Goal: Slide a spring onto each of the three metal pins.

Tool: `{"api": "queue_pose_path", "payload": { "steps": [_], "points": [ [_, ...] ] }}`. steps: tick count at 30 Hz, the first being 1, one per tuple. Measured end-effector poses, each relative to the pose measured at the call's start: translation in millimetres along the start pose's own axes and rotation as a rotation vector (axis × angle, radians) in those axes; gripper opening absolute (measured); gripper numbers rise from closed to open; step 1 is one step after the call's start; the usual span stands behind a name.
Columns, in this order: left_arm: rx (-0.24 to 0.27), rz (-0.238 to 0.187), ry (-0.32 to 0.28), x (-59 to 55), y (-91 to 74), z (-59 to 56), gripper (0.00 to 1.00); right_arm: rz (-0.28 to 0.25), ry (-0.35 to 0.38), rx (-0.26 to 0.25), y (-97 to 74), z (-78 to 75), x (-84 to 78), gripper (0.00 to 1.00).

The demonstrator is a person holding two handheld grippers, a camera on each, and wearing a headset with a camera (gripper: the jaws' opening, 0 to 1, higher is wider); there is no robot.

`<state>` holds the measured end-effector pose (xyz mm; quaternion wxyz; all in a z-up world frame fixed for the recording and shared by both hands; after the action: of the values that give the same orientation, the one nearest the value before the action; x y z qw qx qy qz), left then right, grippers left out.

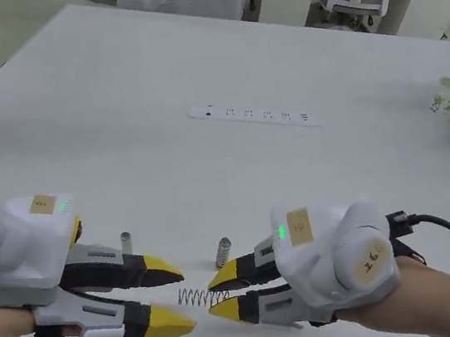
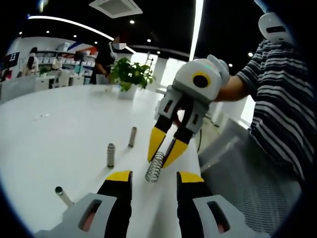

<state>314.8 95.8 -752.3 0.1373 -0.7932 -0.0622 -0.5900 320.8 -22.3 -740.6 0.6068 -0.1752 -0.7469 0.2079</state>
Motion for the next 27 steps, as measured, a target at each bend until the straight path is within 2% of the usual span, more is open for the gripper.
{"api": "queue_pose_path", "payload": {
  "steps": [7,18,27],
  "points": [
    [-0.014,-0.018,0.009,2.2,8.1,1.3,0.20,-0.018,0.005,-0.003,-2.1,-0.8,2.4,0.07],
    [-0.030,-0.022,0.020,2.1,9.7,0.7,0.04,-0.036,0.004,-0.001,-5.0,-1.9,5.2,0.07],
    [-0.034,-0.031,0.041,5.6,10.2,0.6,0.04,-0.048,0.015,-0.004,-7.1,-2.5,6.4,0.07]
  ]
}}
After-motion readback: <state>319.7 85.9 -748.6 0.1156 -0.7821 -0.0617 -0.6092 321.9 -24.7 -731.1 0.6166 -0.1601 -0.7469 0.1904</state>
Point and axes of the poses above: the centre of the closed fingertips' face, and the gripper's own axes: y roughly forward along the fingers, z roughly to its left, x roughly out of its top, the point moved 7 cm from there along -y, roughly backward along the fingers, and after that the axes turned 12 degrees about -z, right-handed, at the moved point
